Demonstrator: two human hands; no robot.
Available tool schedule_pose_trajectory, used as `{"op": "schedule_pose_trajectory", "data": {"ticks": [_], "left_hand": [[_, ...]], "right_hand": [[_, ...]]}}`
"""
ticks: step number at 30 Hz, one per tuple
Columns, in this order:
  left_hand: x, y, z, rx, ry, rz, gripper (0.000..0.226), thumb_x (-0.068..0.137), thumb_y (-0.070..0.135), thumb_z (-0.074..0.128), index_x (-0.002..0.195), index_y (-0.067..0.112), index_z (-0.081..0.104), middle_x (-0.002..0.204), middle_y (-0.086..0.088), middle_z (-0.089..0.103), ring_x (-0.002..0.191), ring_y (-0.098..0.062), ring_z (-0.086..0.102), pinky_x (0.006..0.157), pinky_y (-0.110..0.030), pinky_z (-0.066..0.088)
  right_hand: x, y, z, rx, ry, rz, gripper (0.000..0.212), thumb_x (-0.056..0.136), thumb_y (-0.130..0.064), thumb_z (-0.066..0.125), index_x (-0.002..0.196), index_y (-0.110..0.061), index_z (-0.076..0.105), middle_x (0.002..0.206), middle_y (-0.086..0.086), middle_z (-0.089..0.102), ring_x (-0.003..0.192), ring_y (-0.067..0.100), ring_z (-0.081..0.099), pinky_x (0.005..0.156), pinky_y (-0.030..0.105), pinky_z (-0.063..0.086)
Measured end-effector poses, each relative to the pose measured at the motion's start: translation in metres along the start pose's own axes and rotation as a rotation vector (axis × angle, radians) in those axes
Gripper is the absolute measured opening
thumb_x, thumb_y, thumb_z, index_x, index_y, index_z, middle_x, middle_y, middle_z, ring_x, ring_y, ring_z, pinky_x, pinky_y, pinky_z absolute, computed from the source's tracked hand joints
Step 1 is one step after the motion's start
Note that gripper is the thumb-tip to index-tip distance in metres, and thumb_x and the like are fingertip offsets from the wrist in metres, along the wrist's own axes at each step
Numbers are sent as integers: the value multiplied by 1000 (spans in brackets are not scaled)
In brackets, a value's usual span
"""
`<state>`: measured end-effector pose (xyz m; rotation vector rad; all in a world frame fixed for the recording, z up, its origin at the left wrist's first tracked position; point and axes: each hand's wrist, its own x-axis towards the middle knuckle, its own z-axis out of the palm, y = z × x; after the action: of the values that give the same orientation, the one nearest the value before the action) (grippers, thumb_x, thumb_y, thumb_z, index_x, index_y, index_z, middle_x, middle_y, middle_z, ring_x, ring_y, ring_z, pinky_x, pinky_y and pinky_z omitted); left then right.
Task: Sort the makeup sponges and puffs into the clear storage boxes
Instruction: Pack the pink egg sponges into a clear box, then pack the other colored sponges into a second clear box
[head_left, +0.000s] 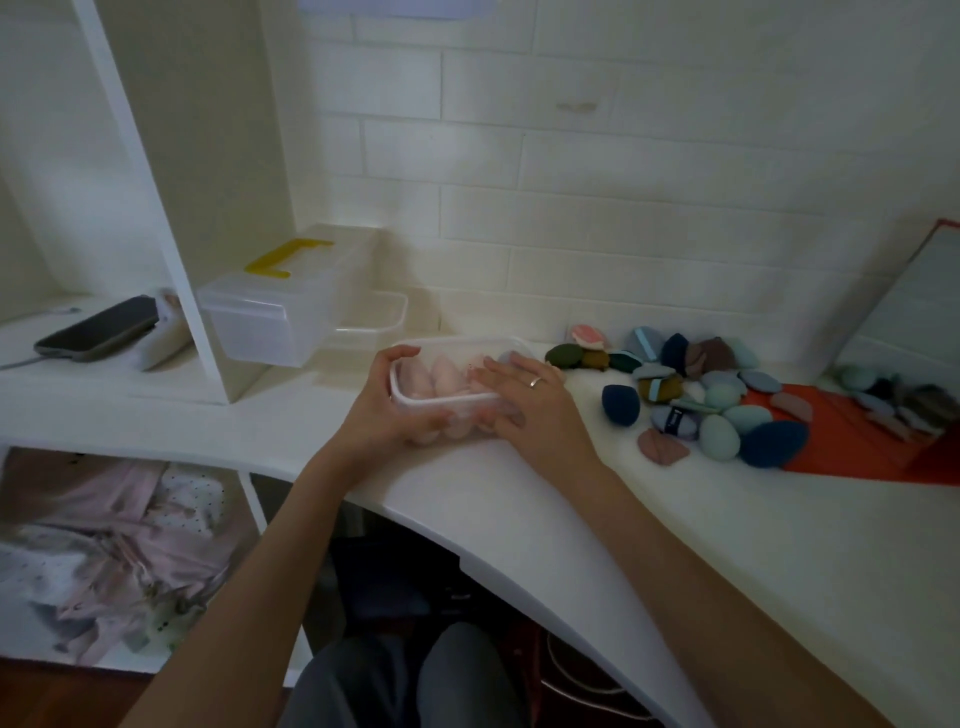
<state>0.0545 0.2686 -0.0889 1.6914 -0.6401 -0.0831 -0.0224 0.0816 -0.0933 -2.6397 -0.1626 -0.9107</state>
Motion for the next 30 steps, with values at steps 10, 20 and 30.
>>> {"op": "schedule_pose_trajectory", "data": {"ticks": [10,20,30], "left_hand": [[-6,34,19,-28,-158,124,87,38,44,82,115,26,47,116,22,48,98,18,48,80,-5,42],[-19,102,192,-126,-581,200,94,57,23,88,136,27,36,131,6,40,119,-8,43,86,-8,41],[-67,120,321,-129,-868,205,78,74,16,79,140,27,38,127,6,49,116,-9,48,88,-18,44]], "right_hand": [[-5,-17,-58,238,100,538,38,91,-24,54,129,-22,56,137,-1,51,124,15,47,95,16,31],[-101,13,-204,-321,546,936,27,87,-21,53,108,-17,70,114,6,66,108,27,59,88,31,45],[-218,71,-260,-430,549,1224,29,94,-27,43,89,-9,65,90,11,66,84,26,62,69,27,40]]}}
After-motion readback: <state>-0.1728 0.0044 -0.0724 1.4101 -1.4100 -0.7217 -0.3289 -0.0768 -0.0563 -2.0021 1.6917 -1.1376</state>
